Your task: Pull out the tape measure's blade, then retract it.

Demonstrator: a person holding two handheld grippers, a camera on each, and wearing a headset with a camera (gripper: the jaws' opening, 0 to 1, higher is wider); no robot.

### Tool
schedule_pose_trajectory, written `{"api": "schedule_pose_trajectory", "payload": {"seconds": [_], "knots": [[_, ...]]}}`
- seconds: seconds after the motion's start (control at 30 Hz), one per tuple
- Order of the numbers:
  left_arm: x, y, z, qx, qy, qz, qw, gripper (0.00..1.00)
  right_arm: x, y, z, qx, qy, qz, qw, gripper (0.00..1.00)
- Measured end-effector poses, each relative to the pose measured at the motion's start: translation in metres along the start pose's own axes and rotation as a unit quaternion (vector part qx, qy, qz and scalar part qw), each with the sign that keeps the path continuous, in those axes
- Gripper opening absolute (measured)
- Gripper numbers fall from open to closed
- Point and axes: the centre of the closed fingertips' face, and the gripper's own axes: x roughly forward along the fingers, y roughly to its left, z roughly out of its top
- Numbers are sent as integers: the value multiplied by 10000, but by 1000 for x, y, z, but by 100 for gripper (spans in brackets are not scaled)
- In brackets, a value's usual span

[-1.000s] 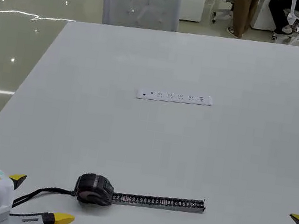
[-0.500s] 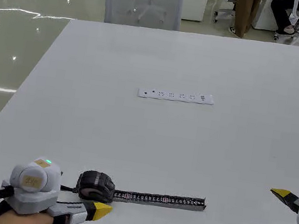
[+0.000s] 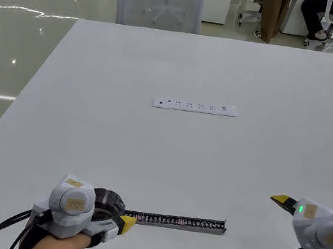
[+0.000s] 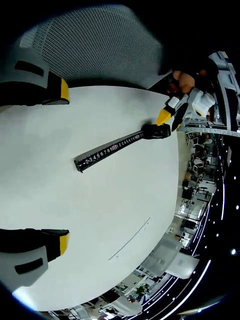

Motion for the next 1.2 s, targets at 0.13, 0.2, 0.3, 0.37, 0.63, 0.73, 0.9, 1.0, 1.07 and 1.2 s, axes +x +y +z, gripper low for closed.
{"api": "schedule_pose_trajectory", "payload": {"seconds": [0.13, 0.2, 0.3, 0.37, 0.63, 0.73, 0.9, 1.0, 1.07, 1.2], "knots": [[3, -5, 4, -115, -228, 75, 9996, 92, 12, 2, 2, -184, 157, 227, 9995, 100], [6, -15, 6, -78, -359, -104, 9993, 94, 19, 1, 2, -274, 238, 339, 9988, 100], [12, -15, 4, 244, -369, -84, 9990, 95, 27, -1, 2, -389, 344, 478, 9975, 100], [13, -8, 15, 481, -646, 111, 9967, 100, 34, -3, 2, -471, 439, 565, 9963, 100], [20, -5, 10, 194, -578, 66, 9981, 100, 53, -5, 0, -714, 772, 950, 9899, 98], [22, -9, 10, 237, -609, -6, 9979, 100, 59, -4, -2, -740, 846, 1114, 9874, 94], [31, -12, 3, 264, -607, -118, 9977, 99, 67, 0, -5, -880, 924, 1394, 9820, 70], [33, -15, -9, 25, -317, -242, 9992, 95, 72, 4, -6, -1030, 1015, 1569, 9770, 60], [33, -14, -8, 91, -348, -200, 9992, 92, 74, 5, -5, -1093, 1025, 1599, 9757, 54], [33, -13, -10, 16, -277, -189, 9994, 92, 77, 5, -6, -1112, 1092, 1679, 9734, 45]]}}
